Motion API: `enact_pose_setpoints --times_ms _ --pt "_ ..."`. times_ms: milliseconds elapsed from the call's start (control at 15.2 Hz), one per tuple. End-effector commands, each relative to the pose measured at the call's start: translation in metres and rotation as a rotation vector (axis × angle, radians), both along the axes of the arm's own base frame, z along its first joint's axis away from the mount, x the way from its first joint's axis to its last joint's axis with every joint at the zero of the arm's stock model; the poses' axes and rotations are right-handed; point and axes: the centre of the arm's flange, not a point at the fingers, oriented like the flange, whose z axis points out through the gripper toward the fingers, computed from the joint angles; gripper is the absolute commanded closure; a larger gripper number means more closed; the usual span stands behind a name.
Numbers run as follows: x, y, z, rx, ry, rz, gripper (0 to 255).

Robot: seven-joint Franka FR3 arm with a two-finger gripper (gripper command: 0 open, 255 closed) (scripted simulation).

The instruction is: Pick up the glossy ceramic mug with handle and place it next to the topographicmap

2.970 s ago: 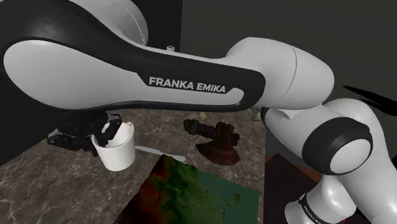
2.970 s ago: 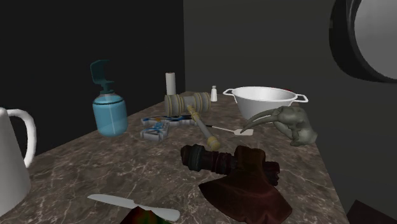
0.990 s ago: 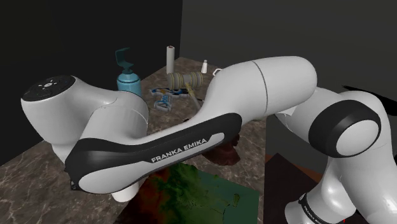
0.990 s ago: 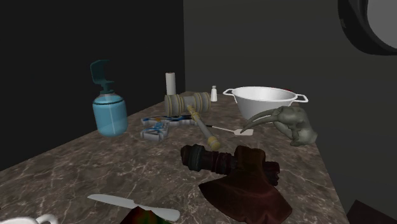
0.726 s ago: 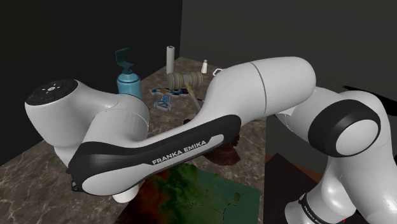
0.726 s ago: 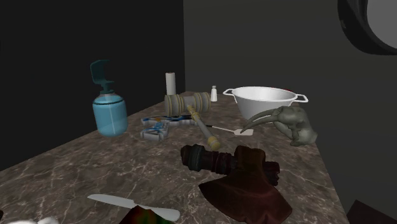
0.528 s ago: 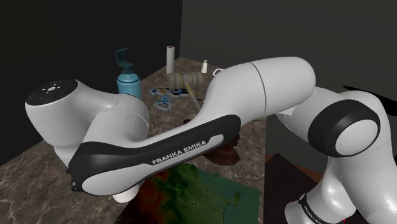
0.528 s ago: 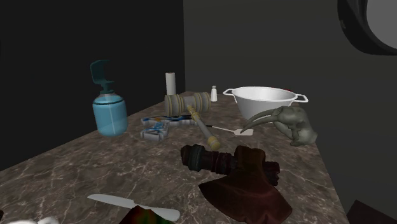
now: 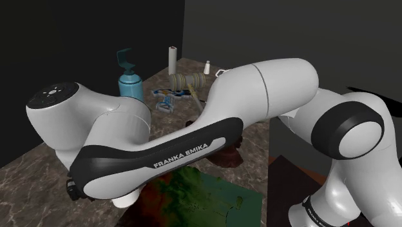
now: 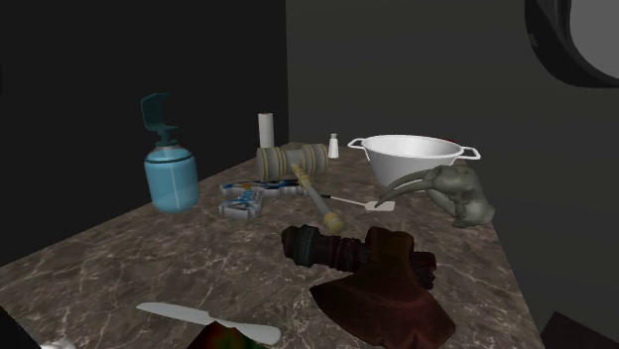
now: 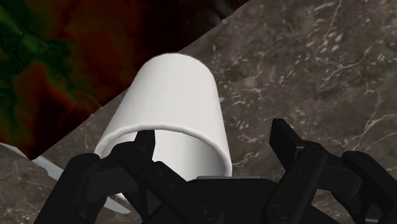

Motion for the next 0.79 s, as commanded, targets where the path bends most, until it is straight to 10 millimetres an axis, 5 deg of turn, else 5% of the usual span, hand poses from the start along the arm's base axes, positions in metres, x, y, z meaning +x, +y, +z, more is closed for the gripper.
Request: enact_pose_setpoints --times_ms 0,198,726 --pt "-0.001 0.0 0.014 0.0 0.0 0.0 0" --pt "-0.002 0.002 0.05 0.0 0.0 0.0 0" --pt "-0.002 0.002 0.05 0.0 0.0 0.0 0"
